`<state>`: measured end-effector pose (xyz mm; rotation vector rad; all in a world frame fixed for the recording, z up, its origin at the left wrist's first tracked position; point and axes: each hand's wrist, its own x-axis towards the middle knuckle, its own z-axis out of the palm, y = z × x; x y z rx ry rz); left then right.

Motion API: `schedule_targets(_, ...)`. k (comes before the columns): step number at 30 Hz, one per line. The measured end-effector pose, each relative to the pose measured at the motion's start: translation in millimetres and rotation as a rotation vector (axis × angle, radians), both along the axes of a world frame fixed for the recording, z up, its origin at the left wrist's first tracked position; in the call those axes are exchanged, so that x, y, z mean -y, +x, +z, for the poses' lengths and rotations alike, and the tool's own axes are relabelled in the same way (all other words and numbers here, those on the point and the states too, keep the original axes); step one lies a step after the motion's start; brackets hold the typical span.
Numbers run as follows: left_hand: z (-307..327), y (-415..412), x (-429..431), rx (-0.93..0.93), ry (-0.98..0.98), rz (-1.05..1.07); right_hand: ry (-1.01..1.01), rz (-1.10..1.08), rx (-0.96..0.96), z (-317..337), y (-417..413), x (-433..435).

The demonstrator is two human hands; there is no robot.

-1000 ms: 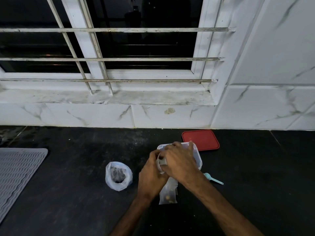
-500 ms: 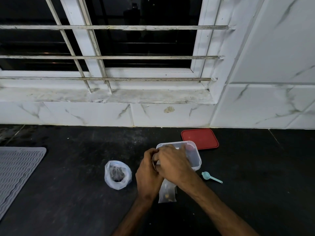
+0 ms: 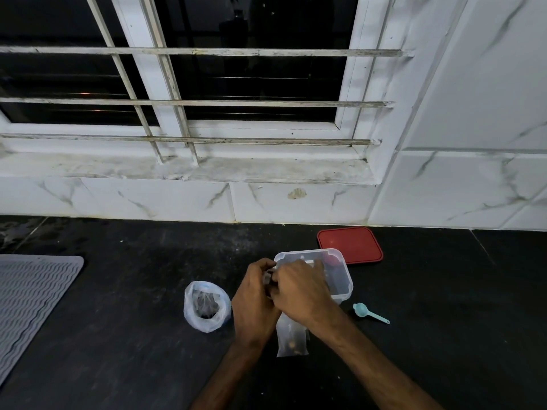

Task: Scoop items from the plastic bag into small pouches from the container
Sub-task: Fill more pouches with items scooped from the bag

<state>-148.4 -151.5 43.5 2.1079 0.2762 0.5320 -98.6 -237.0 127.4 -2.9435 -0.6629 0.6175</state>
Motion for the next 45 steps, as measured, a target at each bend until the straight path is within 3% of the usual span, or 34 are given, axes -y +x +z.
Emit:
schedule_targets(3,1,1,-2,0.003,0.038,0.028,-0.045,-0.020,0.064,-1,2,-4)
schedule_targets(8,-5,2,-3,0.032,0.035,0.002,-0.219,0.047,-0.119,18,12,-5)
schedule_targets(11,-6,5,-7,0.024,-0.002,-0.079,-0.153,0.139,0.030,12,9,-3)
schedule_targets(14,-9,5,-12,-0.043,0.123,-0.153,-0.231,0.107,-0.097,9,12,-12)
schedule_targets(23,-5,4,-6,-0.180,0.249,-0.093,-0.220,0.161,0.156,4,9,-1)
schedule_targets(28,-6,-2,-5,-0.171,0.226,-0.082,-0.242,0.192,-0.027,14,16,-2)
schedule_targets(32,-6,1,-5,-0.092,0.129,-0.032,0.021,0.077,0.156,2,9,6)
schedule_targets(33,-6,1,-4,-0.070,0.112,-0.008,0.037,0.025,0.116,2,7,6)
schedule_targets(36,-6,0,-1,-0.058,0.084,0.046,-0.049,-0.002,-0.017,6,6,-1)
schedule_targets(42,-18,-4,5,-0.124,0.087,0.001,-0.136,0.179,-0.011,10,4,-7)
schedule_targets(45,-19,-4,2,-0.160,0.047,-0.001,-0.180,0.142,-0.082,13,6,-7)
